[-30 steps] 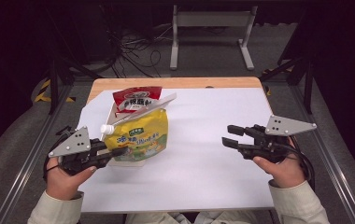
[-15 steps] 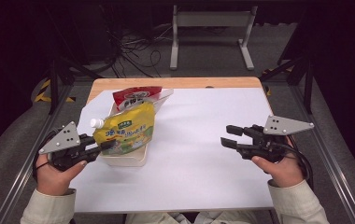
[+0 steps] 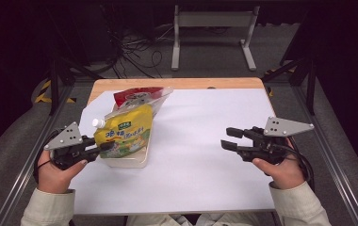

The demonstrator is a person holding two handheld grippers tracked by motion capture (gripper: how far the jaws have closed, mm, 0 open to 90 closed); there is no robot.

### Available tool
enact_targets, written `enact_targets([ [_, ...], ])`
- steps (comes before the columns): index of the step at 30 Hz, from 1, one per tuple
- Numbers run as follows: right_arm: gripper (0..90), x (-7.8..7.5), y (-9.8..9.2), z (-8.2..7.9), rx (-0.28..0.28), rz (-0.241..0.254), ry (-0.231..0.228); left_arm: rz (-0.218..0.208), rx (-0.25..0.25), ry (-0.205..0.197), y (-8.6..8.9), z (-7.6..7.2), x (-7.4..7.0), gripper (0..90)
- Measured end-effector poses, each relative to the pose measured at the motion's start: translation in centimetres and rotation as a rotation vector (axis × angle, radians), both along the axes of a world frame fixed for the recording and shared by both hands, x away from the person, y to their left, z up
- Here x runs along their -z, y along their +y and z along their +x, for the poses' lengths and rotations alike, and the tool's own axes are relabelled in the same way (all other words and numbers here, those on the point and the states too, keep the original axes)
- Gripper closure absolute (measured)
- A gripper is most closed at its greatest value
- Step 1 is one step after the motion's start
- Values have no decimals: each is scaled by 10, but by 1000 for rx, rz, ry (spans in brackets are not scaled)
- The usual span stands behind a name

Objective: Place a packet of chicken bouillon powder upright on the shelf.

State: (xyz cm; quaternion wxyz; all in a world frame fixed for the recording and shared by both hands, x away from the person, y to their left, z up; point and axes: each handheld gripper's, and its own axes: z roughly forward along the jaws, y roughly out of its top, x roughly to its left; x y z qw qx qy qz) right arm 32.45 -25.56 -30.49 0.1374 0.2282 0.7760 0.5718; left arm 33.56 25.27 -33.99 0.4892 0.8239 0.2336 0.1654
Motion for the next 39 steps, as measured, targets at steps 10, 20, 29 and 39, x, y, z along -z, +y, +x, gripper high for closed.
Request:
enact_targets([
  [10,516,2,0,2,-3,2,11,-23,29,51,3,8,9,788],
  [20,508,3,0,2,1,3,17,-28,2,116,8,13,16,790],
  [29,498,5,1,3,2,4,25,32,-29,176,1,17,20,794],
  [39,488,6,0,4,8,5,29,46,-62,255,5,28,36,797],
])
